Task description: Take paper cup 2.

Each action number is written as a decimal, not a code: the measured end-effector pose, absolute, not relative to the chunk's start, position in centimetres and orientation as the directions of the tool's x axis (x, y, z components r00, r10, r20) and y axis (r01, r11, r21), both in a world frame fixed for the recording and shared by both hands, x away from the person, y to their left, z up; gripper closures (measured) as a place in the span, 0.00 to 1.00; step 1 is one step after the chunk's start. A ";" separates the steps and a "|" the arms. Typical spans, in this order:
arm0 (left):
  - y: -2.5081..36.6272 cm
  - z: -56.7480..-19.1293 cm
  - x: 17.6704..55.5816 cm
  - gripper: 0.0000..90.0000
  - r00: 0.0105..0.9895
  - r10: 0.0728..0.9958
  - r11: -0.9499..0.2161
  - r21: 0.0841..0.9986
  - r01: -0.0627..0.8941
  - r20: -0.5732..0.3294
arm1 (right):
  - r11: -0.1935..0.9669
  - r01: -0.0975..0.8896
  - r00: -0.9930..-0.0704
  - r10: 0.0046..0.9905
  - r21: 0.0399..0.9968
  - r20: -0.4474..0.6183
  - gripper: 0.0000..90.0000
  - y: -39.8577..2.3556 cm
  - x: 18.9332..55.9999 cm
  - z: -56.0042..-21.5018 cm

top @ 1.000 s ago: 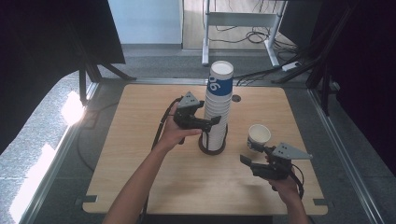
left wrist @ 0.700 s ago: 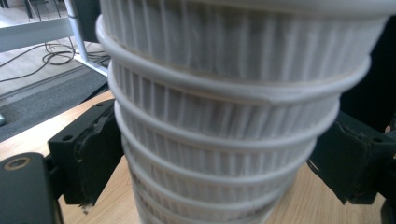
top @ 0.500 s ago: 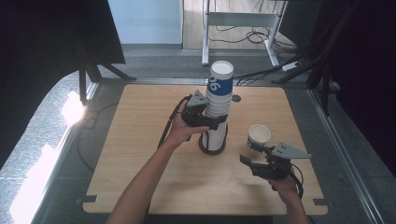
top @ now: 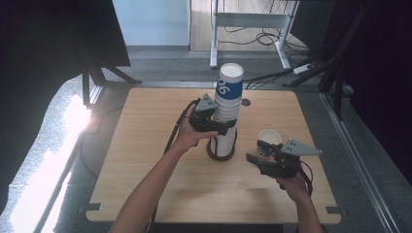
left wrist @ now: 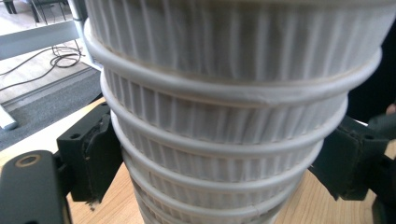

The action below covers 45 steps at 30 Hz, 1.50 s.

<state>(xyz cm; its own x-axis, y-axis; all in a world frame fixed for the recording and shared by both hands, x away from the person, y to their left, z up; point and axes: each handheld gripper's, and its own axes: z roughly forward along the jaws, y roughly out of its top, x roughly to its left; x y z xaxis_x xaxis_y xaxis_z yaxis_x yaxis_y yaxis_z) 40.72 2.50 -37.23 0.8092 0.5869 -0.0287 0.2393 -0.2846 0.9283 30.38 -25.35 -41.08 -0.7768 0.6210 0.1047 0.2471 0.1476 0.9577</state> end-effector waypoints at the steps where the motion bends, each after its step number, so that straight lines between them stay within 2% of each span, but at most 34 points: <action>1: 2.5 -37.2 40.7 0.15 0.808 0.588 -0.284 0.928 0.240 -0.029 | 0.155 0.239 -0.782 0.615 0.959 0.096 0.34 -25.2 30.6 -40.5; 7: 2.4 -37.2 40.7 0.15 0.806 0.591 -0.285 0.927 0.243 -0.029 | 0.184 0.212 -0.814 0.576 0.960 0.069 0.34 -24.5 32.2 -37.1; 30: 2.3 -37.0 40.6 0.15 0.805 0.592 -0.294 0.922 0.251 -0.030 | 0.185 0.154 -0.854 0.519 0.971 0.037 0.31 -23.2 36.4 -29.6; 45: 2.1 -37.0 40.4 0.15 0.802 0.597 -0.290 0.922 0.256 -0.035 | 0.174 0.156 -0.858 0.512 0.972 0.046 0.25 -21.4 39.0 -26.9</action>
